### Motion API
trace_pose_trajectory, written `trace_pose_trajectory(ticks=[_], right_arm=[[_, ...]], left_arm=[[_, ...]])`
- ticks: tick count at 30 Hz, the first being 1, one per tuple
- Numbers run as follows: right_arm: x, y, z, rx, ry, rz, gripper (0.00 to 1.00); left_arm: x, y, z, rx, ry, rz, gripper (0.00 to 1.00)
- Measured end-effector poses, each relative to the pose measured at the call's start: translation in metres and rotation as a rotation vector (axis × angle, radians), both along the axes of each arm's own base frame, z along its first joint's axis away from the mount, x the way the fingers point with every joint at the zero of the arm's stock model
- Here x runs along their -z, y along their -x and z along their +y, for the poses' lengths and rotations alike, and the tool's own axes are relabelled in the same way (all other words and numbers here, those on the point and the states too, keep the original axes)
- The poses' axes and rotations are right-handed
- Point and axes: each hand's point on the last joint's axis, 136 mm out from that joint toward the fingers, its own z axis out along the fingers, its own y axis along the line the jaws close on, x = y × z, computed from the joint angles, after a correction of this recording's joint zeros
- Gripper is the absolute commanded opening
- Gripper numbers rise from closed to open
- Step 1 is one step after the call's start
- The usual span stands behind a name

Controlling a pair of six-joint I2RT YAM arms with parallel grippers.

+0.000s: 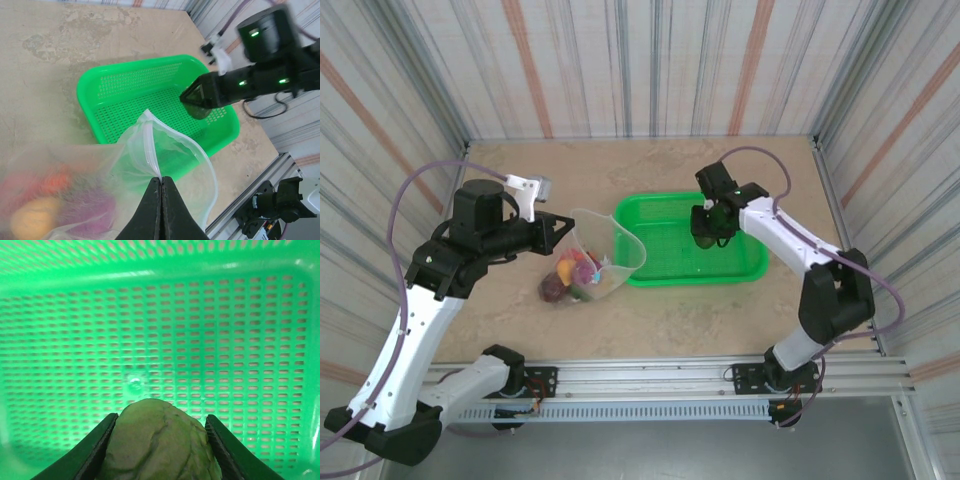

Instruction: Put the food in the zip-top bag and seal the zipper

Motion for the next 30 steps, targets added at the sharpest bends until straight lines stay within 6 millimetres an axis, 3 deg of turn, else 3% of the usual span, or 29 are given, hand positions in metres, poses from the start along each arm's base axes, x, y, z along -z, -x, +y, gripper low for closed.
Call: trace_pose_trajectory(ticks=[6,10,13,19,30], right_arm=[[-0.09,0.009,0.03,-0.086,-0.142,-0.169,0.25],[-0.138,0.036,0.074,-0.225,-0.232,-0.249,0.21],[-0.159,0.061,0.108,-0.35,-0.285,-0.279,0.21],[-0.171,0.102,0.161,-0.55,-0.341,-0.295,0.19],[-0.149,0.114,0.219,-0.711,-0.343,-0.277,0.18]], left_arm=[[0.0,0.0,0.0,0.0,0.0,0.0,0.0],[0.001,-0.001,0.0,0.0,-0.001,0.002,0.0],[0.001,-0.001,-0.001,0.001,-0.001,0.003,0.0],[0.001,-0.001,-0.001,0.001,-0.001,0.004,0.0],[0.001,-0.001,-0.001,0.001,-0.001,0.004,0.0]])
